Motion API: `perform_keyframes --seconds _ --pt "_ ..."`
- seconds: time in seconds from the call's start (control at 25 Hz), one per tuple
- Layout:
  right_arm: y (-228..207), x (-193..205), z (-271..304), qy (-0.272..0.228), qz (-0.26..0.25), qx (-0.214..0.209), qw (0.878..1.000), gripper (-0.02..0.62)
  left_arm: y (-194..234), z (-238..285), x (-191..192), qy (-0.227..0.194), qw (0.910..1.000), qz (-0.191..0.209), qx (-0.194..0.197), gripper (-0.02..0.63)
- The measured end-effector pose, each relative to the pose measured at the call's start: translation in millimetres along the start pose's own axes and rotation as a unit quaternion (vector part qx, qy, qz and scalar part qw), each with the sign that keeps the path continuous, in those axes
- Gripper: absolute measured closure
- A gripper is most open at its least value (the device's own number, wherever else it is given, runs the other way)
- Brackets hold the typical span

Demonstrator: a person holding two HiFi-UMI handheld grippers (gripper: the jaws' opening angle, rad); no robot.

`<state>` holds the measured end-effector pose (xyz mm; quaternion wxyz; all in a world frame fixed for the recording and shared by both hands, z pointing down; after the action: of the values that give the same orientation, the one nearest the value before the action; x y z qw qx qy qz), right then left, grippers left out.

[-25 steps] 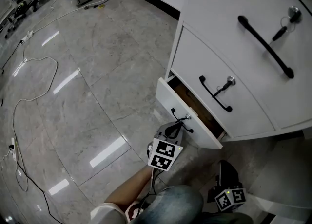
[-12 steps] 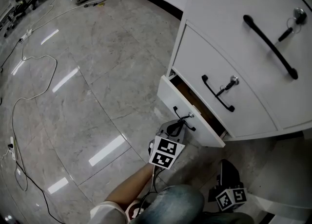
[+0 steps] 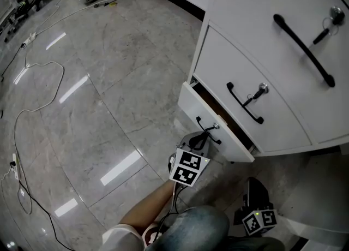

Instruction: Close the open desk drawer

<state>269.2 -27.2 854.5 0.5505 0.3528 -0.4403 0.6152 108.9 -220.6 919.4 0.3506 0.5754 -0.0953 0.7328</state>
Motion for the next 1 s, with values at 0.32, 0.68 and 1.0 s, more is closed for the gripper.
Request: perform_keyframes --seconds 0.32,0.68,1.0 --pt "1.6 1.9 2.8 0.004 0.001 -0.004 1.000 0.597 -1.2 3.9 1.9 -0.005 1.0000 0.002 -0.005 0.598" --pt "-0.2 1.6 3.8 0.003 0.003 -0.003 1.000 0.597 -2.3 8.1 1.7 0.002 0.9998 0.015 -0.009 0.598" --pt "1.4 0.3 2.7 0.000 0.000 -0.006 1.000 0.597 -0.9 9.9 -1.2 -0.012 0.9999 0.004 -0.001 0.598"
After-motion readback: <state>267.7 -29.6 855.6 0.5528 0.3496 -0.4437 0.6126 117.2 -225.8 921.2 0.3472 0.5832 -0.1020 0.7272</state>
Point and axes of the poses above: the fingertips, and each gripper's own axes: z forward along the fingers, y to its left, x out of its underside, the point moved 6 cm from there along -z, backward along the fingers, and after that the axes turned 3 degrees about -y, right-handed, at the moved point
